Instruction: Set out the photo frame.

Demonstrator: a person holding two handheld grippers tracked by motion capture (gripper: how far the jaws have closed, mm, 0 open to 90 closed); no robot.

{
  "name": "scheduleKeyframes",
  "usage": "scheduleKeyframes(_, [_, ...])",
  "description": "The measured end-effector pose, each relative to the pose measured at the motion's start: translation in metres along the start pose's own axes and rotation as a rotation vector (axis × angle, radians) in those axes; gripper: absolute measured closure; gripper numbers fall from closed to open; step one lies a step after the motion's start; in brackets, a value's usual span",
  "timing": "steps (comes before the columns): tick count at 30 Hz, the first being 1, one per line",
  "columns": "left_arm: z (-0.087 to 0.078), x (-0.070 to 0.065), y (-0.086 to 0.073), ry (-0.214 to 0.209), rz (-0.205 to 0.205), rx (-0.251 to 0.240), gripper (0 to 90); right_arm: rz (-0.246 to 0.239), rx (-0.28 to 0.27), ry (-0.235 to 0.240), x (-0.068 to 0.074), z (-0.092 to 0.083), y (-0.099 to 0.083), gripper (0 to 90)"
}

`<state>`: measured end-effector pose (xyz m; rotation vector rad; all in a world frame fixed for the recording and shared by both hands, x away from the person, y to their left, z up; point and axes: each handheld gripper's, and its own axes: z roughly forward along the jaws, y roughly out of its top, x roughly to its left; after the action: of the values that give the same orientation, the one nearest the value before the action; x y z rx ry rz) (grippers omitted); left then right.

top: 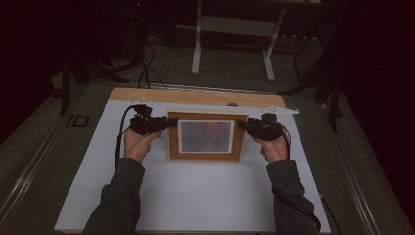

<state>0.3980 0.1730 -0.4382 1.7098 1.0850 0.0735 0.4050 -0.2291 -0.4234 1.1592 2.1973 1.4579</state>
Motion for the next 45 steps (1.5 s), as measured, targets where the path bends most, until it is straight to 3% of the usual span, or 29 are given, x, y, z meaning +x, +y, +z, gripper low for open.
scheduleKeyframes(12, [-0.007, 0.002, -0.002, -0.024, -0.019, 0.027, 61.9, -0.003, 0.036, 0.014, 0.008, -0.002, 0.000, 62.8])
scheduleKeyframes(21, [-0.007, 0.003, -0.004, -0.043, -0.034, 0.022, 60.5, -0.013, 0.026, 0.027, 0.006, -0.002, -0.001, 62.6])
scheduleKeyframes(28, [-0.004, 0.001, -0.006, -0.021, -0.006, 0.037, 55.3, -0.025, 0.026, 0.023, 0.006, -0.002, 0.000, 61.7])
scheduleKeyframes(33, [-0.005, 0.002, -0.008, -0.018, -0.016, 0.017, 51.2, -0.034, 0.026, 0.026, 0.006, -0.001, -0.002, 59.6])
scheduleKeyframes(45, [-0.020, 0.003, -0.013, -0.005, 0.006, -0.023, 51.7, -0.039, 0.009, 0.025, 0.007, -0.004, -0.001, 55.9])
